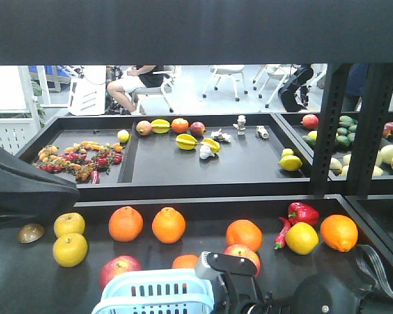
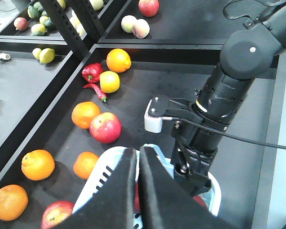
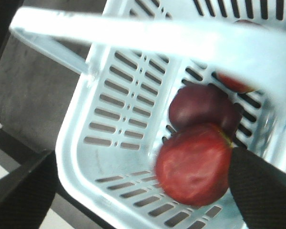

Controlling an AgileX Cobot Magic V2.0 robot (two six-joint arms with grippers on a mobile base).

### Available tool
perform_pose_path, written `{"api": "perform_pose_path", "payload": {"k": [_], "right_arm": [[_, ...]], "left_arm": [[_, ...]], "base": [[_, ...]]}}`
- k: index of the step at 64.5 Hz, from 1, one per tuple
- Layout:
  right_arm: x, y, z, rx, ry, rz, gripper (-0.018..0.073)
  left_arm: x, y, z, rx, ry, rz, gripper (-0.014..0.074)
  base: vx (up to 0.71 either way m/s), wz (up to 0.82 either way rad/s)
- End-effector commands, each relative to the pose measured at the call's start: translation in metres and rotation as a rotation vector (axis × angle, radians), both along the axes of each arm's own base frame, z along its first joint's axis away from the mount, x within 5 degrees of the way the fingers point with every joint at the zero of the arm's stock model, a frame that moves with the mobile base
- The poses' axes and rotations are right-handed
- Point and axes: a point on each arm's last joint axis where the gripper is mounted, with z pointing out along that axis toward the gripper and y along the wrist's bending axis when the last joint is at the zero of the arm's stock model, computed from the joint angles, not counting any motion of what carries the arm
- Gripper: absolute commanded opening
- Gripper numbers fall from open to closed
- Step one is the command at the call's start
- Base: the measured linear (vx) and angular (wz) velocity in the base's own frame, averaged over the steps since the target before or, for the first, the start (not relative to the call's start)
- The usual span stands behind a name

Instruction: Pick three apples into basket with both arms

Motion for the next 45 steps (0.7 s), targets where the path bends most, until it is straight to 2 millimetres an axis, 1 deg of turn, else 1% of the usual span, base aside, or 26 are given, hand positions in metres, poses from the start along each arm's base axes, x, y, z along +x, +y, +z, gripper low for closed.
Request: {"api": "perform_pose_path", "payload": {"k": [1, 9, 15, 20, 23, 24, 29, 32, 35, 39, 45], "right_arm": [[0.003, 0.000, 0.020, 0.051, -0.068, -0.028, 0.0719], [-0.001, 0.000, 0.024, 0.057, -0.053, -0.004, 0.0674], [-0.009, -0.003, 0.037, 0.079, -0.062, 0.019, 0.0581], [-0.018, -0.007, 0.052, 0.097, -0.075, 0.051, 0.0469], [-0.026, -0.011, 0.062, 0.107, -0.094, 0.073, 0.0382], [-0.028, -0.012, 0.065, 0.103, -0.098, 0.086, 0.0341], [-0.041, -0.020, 0.080, 0.094, -0.140, 0.135, 0.0197], [-0.048, -0.026, 0.089, 0.070, -0.181, 0.160, 0.0081], [-0.054, -0.034, 0.097, 0.045, -0.220, 0.164, -0.0013], [-0.057, -0.046, 0.106, 0.025, -0.247, 0.122, -0.0013], [-0.051, -0.079, 0.115, -0.045, -0.270, -0.027, -0.0007]], "left_arm": [[-0.005, 0.000, 0.015, -0.078, -0.057, 0.006, -0.0008], [-0.005, 0.000, 0.015, -0.078, -0.057, 0.006, -0.0008], [-0.005, 0.000, 0.015, -0.078, -0.057, 0.006, -0.0008], [-0.005, 0.000, 0.015, -0.078, -0.057, 0.006, -0.0008], [-0.005, 0.000, 0.015, -0.078, -0.057, 0.006, -0.0008], [-0.005, 0.000, 0.015, -0.078, -0.057, 0.006, -0.0008], [-0.005, 0.000, 0.015, -0.078, -0.057, 0.006, -0.0008], [-0.005, 0.000, 0.015, -0.078, -0.057, 0.006, -0.0008], [-0.005, 0.000, 0.015, -0.078, -0.057, 0.006, -0.0008], [-0.005, 0.000, 0.015, -0.078, -0.057, 0.006, -0.0007], [-0.005, 0.000, 0.015, -0.078, -0.057, 0.006, -0.0007]], "base": [[0.00, 0.00], [0.00, 0.00], [0.00, 0.00], [0.00, 0.00], [0.00, 0.00], [0.00, 0.00], [0.00, 0.00], [0.00, 0.00], [0.00, 0.00], [0.00, 0.00], [0.00, 0.00]]}}
